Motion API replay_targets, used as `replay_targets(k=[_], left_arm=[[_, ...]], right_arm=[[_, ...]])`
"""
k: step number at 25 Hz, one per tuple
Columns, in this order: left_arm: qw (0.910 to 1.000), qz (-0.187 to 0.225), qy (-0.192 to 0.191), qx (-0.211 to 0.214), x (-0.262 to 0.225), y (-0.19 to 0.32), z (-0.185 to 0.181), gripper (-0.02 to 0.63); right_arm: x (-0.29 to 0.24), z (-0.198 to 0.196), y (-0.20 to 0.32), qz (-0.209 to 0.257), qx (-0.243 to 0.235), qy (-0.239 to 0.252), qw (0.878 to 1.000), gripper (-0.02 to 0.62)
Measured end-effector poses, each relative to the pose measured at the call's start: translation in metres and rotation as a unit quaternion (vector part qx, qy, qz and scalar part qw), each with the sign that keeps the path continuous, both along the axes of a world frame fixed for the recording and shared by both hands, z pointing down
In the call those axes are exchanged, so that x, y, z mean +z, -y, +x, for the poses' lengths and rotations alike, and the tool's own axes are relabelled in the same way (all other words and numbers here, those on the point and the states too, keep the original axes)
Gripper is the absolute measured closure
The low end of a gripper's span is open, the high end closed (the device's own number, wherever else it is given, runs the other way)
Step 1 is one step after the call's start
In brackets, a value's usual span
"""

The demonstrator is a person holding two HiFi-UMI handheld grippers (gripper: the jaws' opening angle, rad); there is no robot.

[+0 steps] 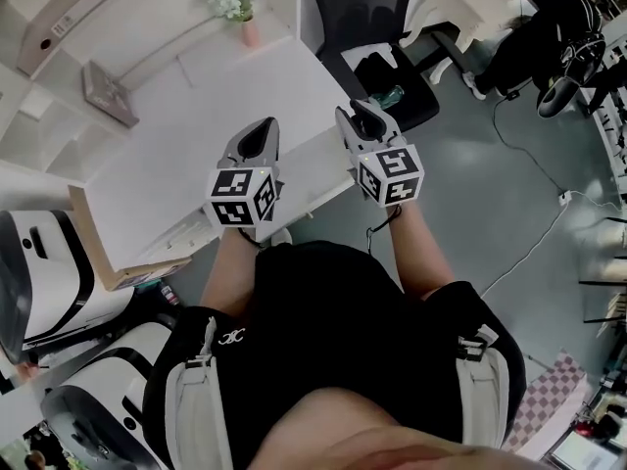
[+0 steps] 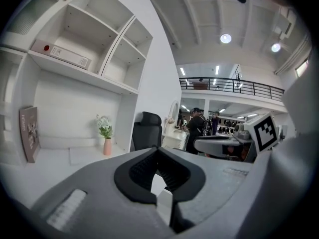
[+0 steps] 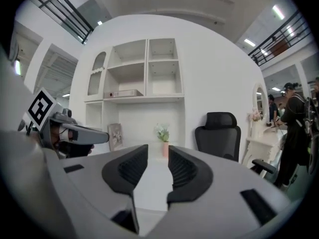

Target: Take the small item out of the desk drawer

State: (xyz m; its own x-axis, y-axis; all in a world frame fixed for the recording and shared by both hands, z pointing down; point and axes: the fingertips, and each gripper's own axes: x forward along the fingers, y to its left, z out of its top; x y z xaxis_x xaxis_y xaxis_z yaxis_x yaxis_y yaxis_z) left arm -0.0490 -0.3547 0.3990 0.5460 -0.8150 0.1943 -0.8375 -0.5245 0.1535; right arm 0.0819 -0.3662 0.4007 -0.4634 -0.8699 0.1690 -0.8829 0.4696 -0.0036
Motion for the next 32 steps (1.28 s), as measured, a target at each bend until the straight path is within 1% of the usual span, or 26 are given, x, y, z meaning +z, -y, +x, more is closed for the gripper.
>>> replay_targets(k=[2,5,8,11,19,23,28,32], left_arm=[[1.0000,-0.001,0.002,-0.002,0.002,0.004,-0.006,0.591],[1.0000,-0.004,0.003,-0.004,0.006,0.008,-0.012,0.592],[0.9999,-0.010,0.001,-0.007,0.010,0.009,-0.019,0.592],[0.9998,-0.016,-0.001,-0.012,0.015,0.012,-0.025,0.592],[0.9993,-0.029,-0.001,-0.025,0.024,0.015,-0.040,0.592],[0.9988,-0.036,-0.002,-0.035,0.029,0.015,-0.050,0.592],[0.9977,-0.046,-0.001,-0.050,0.039,0.015,-0.067,0.592],[0.9968,-0.050,-0.001,-0.063,0.044,0.019,-0.083,0.591]], right_arm=[[0.011,-0.011,0.005,-0.018,-0.025,-0.019,0.999,0.428],[0.036,-0.026,0.008,-0.055,-0.066,-0.058,0.995,0.380],[0.063,-0.036,0.008,-0.093,-0.101,-0.096,0.986,0.371],[0.087,-0.043,0.008,-0.124,-0.130,-0.121,0.976,0.373],[0.143,-0.054,0.003,-0.185,-0.187,-0.179,0.948,0.373],[0.170,-0.058,-0.005,-0.223,-0.213,-0.203,0.929,0.373],[0.213,-0.064,-0.019,-0.284,-0.255,-0.232,0.895,0.373],[0.239,-0.072,-0.020,-0.313,-0.269,-0.244,0.877,0.373]])
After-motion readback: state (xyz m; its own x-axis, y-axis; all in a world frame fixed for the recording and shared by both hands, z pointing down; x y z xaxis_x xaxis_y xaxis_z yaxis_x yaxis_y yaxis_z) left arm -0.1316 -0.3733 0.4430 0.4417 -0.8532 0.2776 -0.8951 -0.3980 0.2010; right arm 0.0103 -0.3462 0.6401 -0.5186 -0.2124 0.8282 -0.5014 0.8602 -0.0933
